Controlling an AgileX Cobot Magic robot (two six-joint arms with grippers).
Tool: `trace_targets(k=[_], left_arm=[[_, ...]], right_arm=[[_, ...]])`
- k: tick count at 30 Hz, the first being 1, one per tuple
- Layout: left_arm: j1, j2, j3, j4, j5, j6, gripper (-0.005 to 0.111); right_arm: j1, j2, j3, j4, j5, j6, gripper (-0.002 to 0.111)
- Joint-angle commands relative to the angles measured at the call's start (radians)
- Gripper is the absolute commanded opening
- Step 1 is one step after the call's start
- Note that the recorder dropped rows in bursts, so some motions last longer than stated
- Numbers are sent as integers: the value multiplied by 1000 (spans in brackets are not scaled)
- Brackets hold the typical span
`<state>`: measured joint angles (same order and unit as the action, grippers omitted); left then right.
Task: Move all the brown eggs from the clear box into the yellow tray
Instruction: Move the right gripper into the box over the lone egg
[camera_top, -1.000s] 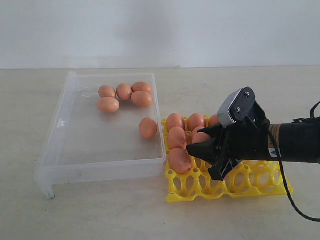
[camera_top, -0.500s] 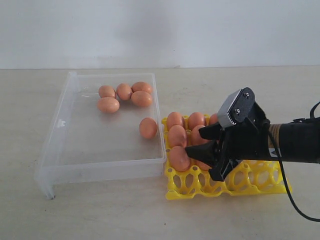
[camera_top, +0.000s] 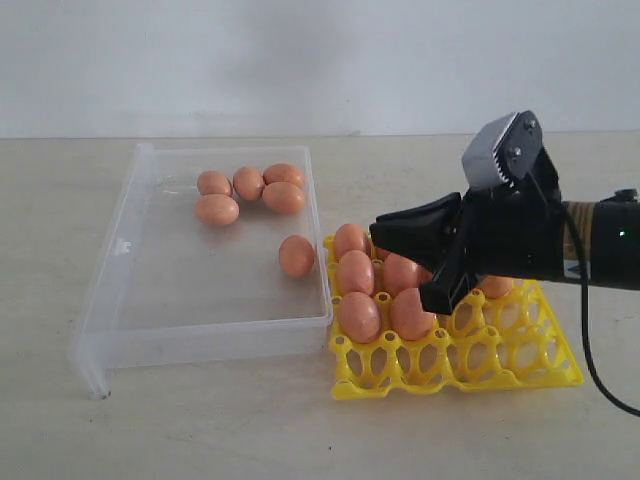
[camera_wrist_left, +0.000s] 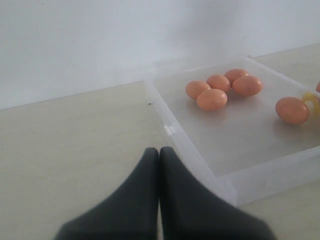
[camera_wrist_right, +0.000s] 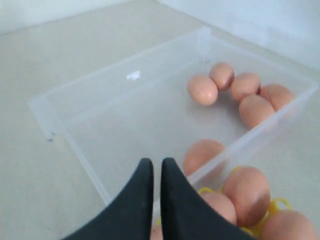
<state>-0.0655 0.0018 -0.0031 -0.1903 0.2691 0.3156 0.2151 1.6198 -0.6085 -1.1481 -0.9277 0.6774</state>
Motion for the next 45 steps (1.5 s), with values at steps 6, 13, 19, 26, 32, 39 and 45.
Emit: trace_targets(k=[6,13,19,26,32,39,45], left_arm=[[-5,-2,3,-7,-9,-9,-4],[-5,-2,3,-7,-9,-9,-4],[-5,-2,3,-7,-9,-9,-4],[-5,-2,3,-7,-10,-9,-4],[-5,-2,3,-7,-10,-9,-4],[-5,-2,3,-7,-8,-9,-4],[-5,-2,3,-7,-8,-9,-4]], right_arm=[[275,-182,-178,-30,453,-27,0],[591,-22,-575,90,1551,-104,0],[592,181,-906,1031,1712,-768,0],[581,423,-1203,1191,1940,-769,0],[581,519,-1302,1116,1868,-652,1],[581,548,-1316,1129,1924,-561,45],[581,572,-1316,1009,1911,-443,59]])
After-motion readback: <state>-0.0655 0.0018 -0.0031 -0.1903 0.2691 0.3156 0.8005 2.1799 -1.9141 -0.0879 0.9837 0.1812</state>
